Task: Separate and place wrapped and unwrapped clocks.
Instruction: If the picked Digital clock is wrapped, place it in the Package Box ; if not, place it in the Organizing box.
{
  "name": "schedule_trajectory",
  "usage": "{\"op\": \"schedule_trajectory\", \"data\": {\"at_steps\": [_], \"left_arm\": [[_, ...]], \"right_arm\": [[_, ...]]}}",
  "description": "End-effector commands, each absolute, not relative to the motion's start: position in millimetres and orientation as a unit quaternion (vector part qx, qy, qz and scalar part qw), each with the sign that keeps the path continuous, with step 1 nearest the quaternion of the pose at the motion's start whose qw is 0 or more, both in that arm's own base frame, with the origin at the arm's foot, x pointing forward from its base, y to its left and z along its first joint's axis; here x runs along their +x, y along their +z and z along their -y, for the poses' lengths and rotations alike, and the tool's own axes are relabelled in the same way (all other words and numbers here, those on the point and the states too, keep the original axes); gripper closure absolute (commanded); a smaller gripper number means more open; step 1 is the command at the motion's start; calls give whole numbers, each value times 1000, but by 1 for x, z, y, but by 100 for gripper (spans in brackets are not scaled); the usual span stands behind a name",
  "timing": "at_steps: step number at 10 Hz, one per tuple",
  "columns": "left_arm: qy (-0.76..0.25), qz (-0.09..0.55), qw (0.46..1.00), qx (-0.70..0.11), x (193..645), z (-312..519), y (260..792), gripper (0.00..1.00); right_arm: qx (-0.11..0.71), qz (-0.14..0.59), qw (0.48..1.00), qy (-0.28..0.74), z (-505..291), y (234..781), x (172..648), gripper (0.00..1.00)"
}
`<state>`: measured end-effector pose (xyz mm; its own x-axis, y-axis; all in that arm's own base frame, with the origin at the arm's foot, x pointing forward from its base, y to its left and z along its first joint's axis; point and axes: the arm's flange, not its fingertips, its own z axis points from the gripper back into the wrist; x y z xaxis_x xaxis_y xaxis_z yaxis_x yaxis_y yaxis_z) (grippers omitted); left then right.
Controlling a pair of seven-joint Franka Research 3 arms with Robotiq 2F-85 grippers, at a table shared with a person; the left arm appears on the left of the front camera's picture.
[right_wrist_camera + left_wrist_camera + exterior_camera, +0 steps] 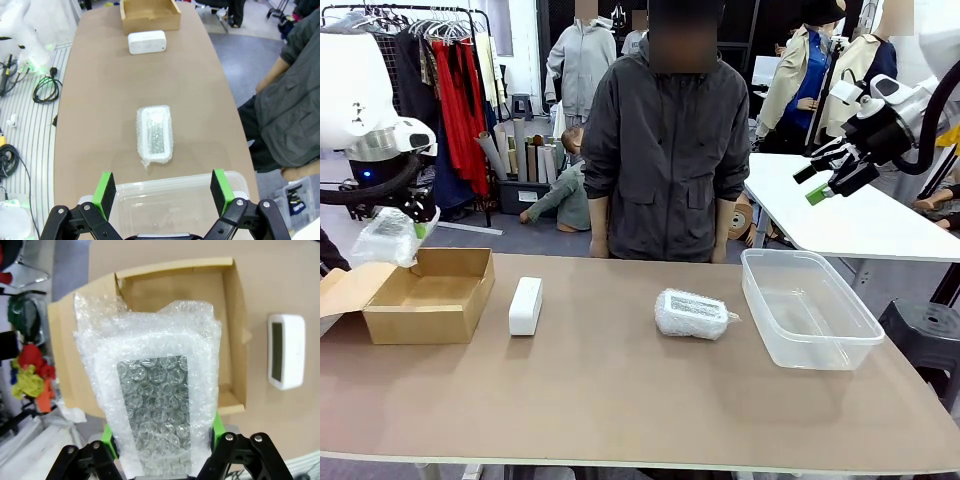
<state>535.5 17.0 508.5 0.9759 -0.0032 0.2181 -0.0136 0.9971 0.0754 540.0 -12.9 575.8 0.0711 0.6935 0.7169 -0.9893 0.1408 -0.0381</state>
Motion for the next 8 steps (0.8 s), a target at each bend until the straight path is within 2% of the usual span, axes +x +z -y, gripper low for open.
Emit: {"op": "schedule_trajectory", "data": {"at_steps": [1, 4, 5, 8], "left_arm": [[22, 119, 992, 21, 551, -26, 510, 100], [-22, 75, 996, 34, 557, -18, 496, 100], [19, 103, 994, 25, 555, -27, 495, 100], [19, 103, 994, 25, 555, -27, 495, 100]], "right_arm": [[242, 306, 689, 611, 11, 577, 540, 0], [242, 306, 689, 611, 11, 577, 540, 0], [242, 306, 689, 611, 11, 577, 540, 0], [242, 306, 689, 611, 11, 577, 540, 0]]}}
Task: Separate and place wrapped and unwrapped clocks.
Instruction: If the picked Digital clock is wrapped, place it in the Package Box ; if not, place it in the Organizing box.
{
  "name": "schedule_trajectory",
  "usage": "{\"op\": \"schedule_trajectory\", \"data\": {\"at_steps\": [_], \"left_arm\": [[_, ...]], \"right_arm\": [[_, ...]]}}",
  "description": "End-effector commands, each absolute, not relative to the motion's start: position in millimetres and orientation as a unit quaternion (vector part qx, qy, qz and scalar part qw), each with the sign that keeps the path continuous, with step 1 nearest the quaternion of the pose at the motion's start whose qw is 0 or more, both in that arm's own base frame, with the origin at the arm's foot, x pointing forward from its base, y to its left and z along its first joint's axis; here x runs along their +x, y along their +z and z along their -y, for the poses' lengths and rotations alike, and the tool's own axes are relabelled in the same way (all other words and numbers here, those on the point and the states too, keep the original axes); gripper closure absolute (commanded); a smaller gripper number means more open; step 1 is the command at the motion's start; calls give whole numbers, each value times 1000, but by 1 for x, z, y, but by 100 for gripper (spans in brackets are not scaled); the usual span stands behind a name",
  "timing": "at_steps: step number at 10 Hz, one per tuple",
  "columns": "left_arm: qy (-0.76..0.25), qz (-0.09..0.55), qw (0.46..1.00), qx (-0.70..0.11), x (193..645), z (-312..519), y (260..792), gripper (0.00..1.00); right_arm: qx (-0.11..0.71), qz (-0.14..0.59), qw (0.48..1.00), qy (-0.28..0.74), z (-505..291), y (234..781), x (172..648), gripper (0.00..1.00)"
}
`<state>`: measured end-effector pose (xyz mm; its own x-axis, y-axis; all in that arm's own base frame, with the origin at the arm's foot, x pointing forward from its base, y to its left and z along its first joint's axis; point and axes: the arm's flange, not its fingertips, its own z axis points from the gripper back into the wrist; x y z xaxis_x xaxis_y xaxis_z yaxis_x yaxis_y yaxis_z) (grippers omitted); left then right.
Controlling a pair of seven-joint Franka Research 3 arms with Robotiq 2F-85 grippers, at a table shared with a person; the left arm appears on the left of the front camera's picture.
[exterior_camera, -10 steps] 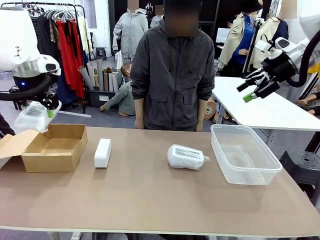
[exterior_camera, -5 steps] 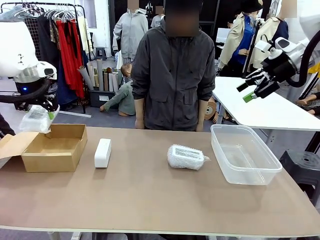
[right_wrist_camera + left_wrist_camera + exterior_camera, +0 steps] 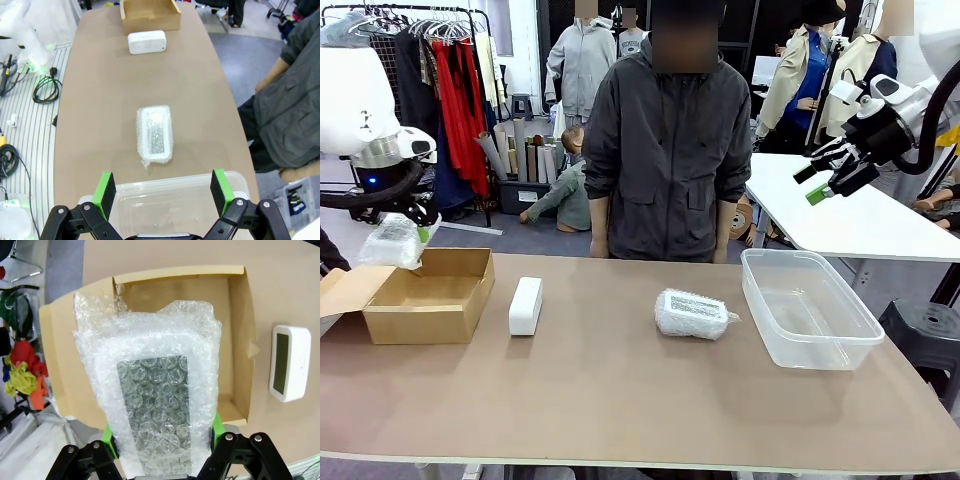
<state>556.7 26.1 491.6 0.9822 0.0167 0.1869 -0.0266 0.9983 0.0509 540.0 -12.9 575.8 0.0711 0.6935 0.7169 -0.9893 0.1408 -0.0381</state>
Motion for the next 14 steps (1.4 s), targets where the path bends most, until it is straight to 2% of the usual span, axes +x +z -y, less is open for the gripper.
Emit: {"op": "schedule_trajectory", "data": {"at_steps": [1, 7, 14], "left_arm": [[10, 93, 995, 27, 557, -25, 491, 100], [46, 66, 996, 43, 578, -32, 457, 100], [32, 26, 999, 36, 606, -31, 421, 100]], "right_arm": [[242, 306, 689, 611, 11, 577, 540, 0], [242, 306, 689, 611, 11, 577, 540, 0], [242, 306, 689, 611, 11, 577, 540, 0]]}}
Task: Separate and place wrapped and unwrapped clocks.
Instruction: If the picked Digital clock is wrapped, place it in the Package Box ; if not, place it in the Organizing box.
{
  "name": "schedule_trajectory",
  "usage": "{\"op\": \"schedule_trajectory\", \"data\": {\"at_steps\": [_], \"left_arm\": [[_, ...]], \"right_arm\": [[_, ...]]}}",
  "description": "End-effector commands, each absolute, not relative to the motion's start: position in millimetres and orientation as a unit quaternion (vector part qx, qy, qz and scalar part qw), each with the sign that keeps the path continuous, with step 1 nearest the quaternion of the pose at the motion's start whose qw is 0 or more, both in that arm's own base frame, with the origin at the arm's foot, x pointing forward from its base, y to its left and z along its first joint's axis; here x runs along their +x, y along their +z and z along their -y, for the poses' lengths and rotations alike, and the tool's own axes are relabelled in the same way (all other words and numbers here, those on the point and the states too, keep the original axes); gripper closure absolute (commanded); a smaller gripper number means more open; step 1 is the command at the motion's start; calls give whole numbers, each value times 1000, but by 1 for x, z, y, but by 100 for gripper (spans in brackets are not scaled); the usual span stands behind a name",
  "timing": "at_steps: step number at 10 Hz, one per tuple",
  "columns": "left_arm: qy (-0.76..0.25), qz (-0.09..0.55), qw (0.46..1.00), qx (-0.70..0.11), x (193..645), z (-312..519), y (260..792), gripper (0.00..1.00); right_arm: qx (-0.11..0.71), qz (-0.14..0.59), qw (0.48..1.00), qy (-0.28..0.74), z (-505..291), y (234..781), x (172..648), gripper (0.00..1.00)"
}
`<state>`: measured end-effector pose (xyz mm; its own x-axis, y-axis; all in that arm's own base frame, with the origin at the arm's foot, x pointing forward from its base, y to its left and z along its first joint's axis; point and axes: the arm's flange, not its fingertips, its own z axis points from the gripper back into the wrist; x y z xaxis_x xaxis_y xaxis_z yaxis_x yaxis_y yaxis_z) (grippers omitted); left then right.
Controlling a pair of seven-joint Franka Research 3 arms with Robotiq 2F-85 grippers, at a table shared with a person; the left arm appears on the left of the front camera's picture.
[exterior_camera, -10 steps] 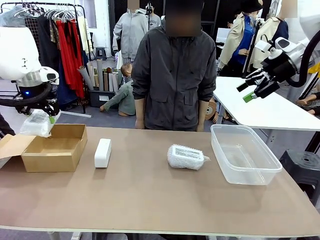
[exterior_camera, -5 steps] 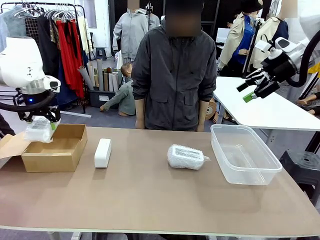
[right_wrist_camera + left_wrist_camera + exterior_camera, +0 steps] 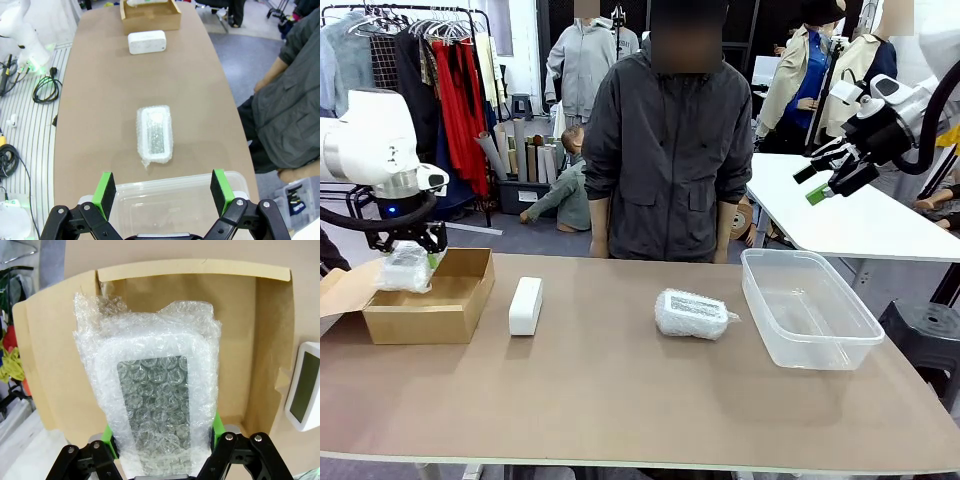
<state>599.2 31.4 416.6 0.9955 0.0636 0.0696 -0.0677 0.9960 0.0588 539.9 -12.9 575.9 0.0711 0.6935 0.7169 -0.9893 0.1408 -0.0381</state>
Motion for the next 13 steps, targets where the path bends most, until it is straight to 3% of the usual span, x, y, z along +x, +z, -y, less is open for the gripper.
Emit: {"op": "schedule_trajectory", "data": {"at_steps": [1, 13], "left_arm": [[28, 24, 999, 34, 608, -28, 417, 100], [23, -26, 998, 56, 629, -26, 375, 100]], "right_arm": [[242, 306, 689, 611, 11, 577, 540, 0], [242, 306, 689, 611, 11, 577, 540, 0]]}}
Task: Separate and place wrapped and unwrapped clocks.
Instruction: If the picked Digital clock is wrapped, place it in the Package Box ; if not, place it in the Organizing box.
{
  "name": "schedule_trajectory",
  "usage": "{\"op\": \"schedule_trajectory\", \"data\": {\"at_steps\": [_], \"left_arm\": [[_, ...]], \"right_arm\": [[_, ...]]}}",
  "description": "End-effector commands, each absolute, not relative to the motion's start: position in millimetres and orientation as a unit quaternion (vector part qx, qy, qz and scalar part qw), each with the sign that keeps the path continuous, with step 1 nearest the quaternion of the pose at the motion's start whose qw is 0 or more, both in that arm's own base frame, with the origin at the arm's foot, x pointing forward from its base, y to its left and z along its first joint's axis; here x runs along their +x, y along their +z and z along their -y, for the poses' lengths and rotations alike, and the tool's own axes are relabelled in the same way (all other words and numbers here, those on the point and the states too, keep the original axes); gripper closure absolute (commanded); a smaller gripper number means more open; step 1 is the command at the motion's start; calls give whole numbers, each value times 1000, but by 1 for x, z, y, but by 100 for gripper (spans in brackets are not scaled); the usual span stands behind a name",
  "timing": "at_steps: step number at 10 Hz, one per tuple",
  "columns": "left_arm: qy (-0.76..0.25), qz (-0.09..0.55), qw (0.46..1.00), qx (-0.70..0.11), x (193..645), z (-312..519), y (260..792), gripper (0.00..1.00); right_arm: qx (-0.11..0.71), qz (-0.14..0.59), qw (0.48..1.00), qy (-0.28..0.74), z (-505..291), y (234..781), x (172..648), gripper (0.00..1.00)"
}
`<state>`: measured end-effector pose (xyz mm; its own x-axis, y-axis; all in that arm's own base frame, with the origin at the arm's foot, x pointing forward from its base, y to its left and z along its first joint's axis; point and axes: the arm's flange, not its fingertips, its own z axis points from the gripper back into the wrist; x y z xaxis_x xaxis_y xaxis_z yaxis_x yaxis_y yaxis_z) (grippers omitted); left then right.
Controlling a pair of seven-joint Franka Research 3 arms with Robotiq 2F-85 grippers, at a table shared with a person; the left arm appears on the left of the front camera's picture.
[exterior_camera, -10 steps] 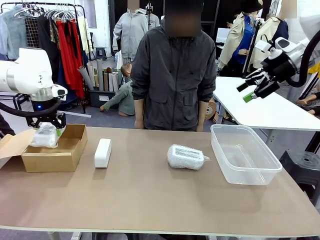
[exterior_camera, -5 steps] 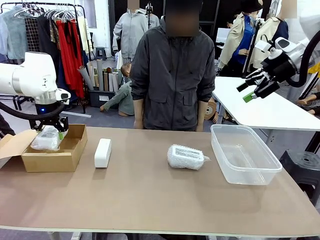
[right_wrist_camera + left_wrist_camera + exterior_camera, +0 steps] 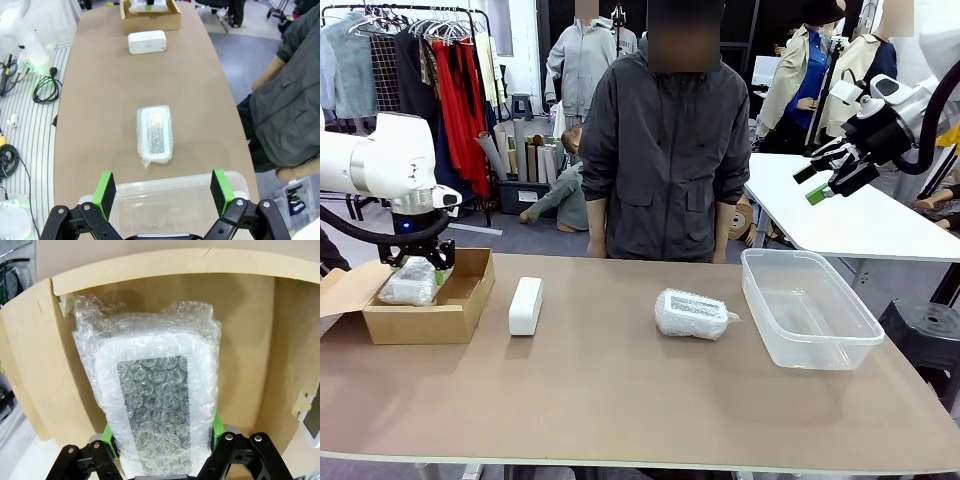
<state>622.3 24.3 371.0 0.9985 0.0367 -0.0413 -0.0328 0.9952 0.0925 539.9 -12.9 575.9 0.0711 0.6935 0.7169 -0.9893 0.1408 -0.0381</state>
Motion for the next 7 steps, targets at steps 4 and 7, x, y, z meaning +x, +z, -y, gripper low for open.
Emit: {"op": "schedule_trajectory", "data": {"at_steps": [4, 7], "left_arm": [[27, -33, 997, 57, 632, -26, 365, 100], [33, -32, 996, 73, 635, -25, 356, 100]], "right_arm": [[242, 306, 689, 611, 11, 577, 540, 0], [242, 306, 689, 611, 11, 577, 540, 0]]}}
